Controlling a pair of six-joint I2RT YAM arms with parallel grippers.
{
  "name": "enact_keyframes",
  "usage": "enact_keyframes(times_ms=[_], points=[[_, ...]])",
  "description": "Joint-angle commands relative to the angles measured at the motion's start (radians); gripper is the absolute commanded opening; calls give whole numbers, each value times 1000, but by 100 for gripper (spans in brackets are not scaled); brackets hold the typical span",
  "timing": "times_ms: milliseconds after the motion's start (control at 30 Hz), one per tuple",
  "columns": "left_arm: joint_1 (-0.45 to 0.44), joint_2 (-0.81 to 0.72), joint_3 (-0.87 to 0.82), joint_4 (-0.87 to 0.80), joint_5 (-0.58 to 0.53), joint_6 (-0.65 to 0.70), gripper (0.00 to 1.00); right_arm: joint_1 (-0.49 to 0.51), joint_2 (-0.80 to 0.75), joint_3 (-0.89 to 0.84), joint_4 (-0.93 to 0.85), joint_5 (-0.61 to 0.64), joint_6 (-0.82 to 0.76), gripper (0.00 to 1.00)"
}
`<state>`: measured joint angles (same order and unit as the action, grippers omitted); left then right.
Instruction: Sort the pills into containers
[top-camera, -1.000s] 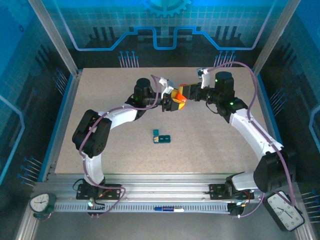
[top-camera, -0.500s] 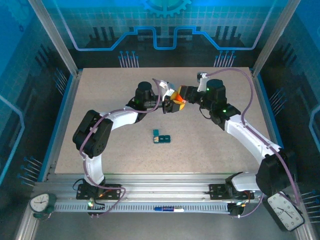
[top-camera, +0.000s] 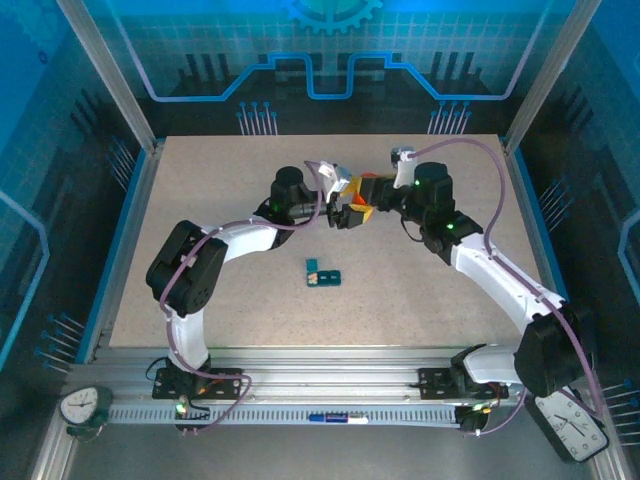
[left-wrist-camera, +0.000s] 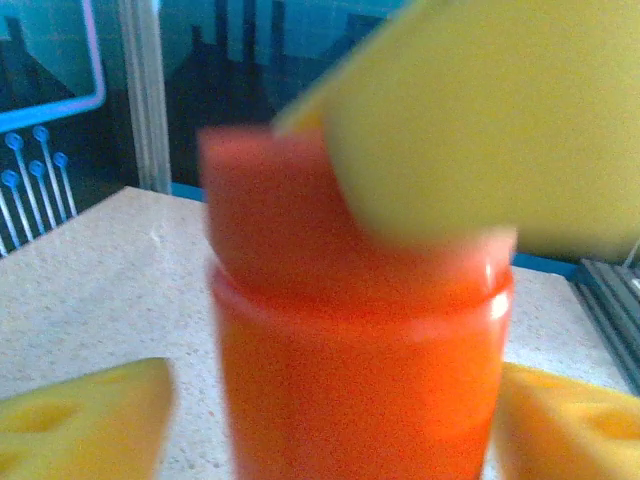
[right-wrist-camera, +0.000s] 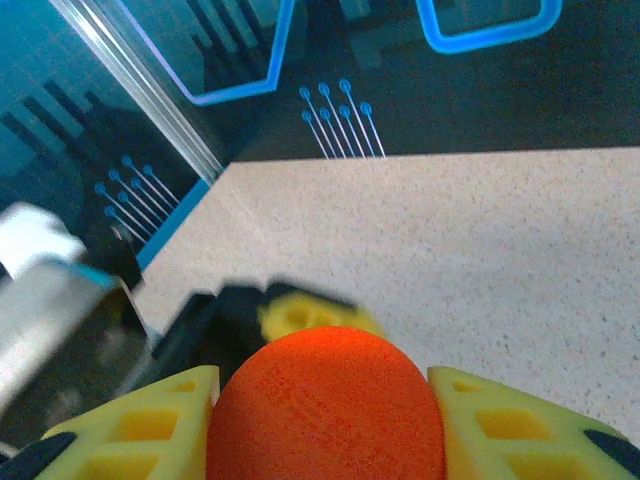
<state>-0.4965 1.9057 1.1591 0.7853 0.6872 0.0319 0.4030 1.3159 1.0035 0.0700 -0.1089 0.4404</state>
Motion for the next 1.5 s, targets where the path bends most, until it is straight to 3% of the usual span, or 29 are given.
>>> enact_keyframes(times_ms=[0,200,433,733,1033,1200,1467], points=[[7,-35,-31,84,-51,2,99,7,-9,-41,-15,18,-36,24],[8,-71,-122,105,-72,12,99,-19,-7,-116,41,50,-25,24],[17,-139,-213,95,-170,14,99,-53,-13,-239,127,113,-54,23],[32,-218,-245,7,-313,18,99,-64,-17,-391,302,239,-96,23],[43,-269,-278,-13,-377,48,99,-50,5,-497,402,268,-80,27],[43,-271,-291,7,-403,47,99,-37,-17,-543,407,278,-67,35],[45,-270,-297,9,-432,11,99,-32,-94,-544,320,269,-61,68]])
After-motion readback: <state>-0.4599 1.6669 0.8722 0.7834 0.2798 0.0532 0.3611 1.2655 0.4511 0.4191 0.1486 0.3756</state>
